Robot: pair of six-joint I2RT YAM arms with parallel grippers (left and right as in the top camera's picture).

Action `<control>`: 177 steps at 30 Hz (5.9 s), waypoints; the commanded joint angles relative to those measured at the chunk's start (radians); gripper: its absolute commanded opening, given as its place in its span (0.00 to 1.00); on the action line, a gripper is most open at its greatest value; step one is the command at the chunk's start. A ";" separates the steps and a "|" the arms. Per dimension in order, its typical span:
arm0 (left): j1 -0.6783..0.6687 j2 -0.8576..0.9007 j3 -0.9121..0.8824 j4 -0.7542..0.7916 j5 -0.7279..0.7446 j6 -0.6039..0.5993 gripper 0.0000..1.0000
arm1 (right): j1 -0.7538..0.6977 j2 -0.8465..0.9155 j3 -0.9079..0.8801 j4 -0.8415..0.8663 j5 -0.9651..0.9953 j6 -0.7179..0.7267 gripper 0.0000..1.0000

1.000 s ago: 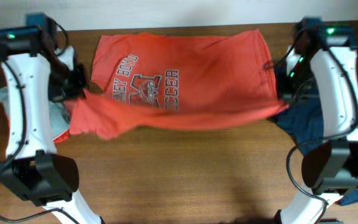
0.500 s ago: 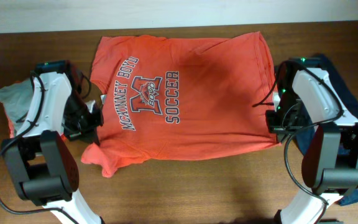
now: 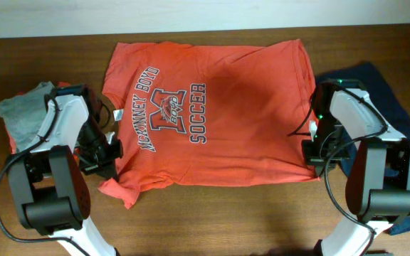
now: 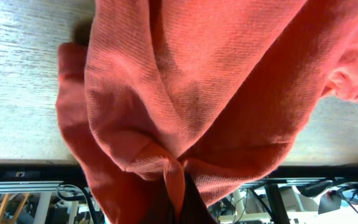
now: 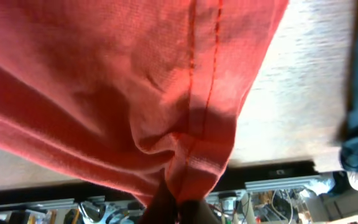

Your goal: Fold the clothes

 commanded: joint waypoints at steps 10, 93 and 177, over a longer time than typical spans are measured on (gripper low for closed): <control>0.000 -0.001 -0.018 0.010 -0.017 0.013 0.00 | -0.003 -0.012 -0.062 0.050 -0.002 0.014 0.04; -0.005 -0.198 -0.018 0.309 -0.045 -0.081 0.42 | -0.566 0.293 0.213 0.697 0.024 0.125 0.04; 0.311 0.130 0.270 0.607 0.370 0.160 0.20 | -0.078 0.090 0.582 0.016 -0.239 -0.144 0.29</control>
